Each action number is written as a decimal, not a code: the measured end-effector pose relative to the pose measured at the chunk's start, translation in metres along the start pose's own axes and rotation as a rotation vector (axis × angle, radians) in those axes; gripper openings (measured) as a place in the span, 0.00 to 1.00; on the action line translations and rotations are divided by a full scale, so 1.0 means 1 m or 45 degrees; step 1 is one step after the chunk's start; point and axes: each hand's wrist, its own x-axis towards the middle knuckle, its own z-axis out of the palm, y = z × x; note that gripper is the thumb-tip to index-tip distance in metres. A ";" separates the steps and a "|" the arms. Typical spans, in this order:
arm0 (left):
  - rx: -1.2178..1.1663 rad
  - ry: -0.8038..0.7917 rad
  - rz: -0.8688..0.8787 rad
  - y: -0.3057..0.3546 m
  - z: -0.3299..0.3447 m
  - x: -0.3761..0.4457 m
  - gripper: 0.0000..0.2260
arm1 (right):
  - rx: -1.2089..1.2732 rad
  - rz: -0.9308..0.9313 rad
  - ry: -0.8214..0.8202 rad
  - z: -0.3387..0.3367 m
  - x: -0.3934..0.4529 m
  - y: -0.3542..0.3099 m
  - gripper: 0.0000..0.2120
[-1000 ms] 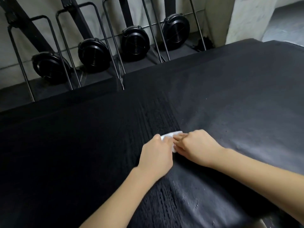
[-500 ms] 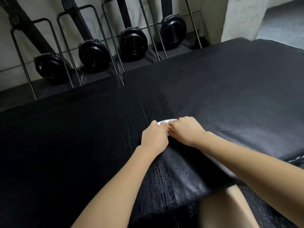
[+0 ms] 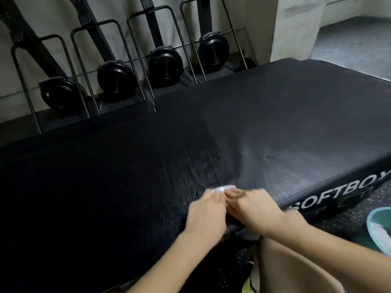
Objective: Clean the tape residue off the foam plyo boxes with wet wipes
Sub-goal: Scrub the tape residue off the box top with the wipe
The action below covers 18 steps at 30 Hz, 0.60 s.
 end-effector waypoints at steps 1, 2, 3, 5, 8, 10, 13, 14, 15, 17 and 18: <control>0.011 0.045 -0.065 -0.004 -0.003 0.009 0.14 | -0.031 0.034 -0.011 0.002 0.011 0.003 0.09; -0.025 0.024 -0.128 -0.008 -0.003 0.019 0.12 | -0.060 0.066 -0.012 0.005 0.020 0.005 0.12; -0.078 -0.020 -0.152 -0.010 -0.004 0.026 0.12 | -0.084 0.098 -0.010 0.008 0.027 0.006 0.13; -0.162 -0.127 -0.178 -0.009 -0.006 0.031 0.14 | -0.111 0.170 -0.038 0.005 0.034 0.001 0.09; -0.229 -0.100 -0.168 -0.007 -0.013 0.016 0.15 | -0.096 0.209 0.065 -0.006 0.021 -0.017 0.11; -0.215 -0.074 -0.118 -0.004 -0.010 -0.009 0.13 | -0.049 0.188 0.138 -0.010 -0.001 -0.033 0.09; -0.247 0.006 -0.018 -0.001 0.010 -0.046 0.12 | 0.079 0.130 0.252 -0.004 -0.044 -0.050 0.03; -0.260 -0.006 0.027 0.001 0.017 -0.052 0.12 | 0.099 0.130 0.277 -0.001 -0.055 -0.053 0.05; -0.282 0.002 0.075 0.003 0.024 -0.057 0.12 | 0.118 0.146 0.315 0.003 -0.063 -0.055 0.08; -0.322 0.050 0.140 0.003 0.030 -0.052 0.15 | 0.121 0.198 0.410 0.007 -0.067 -0.054 0.11; -0.328 0.046 0.150 0.004 0.027 -0.046 0.16 | 0.108 0.215 0.440 0.008 -0.065 -0.052 0.11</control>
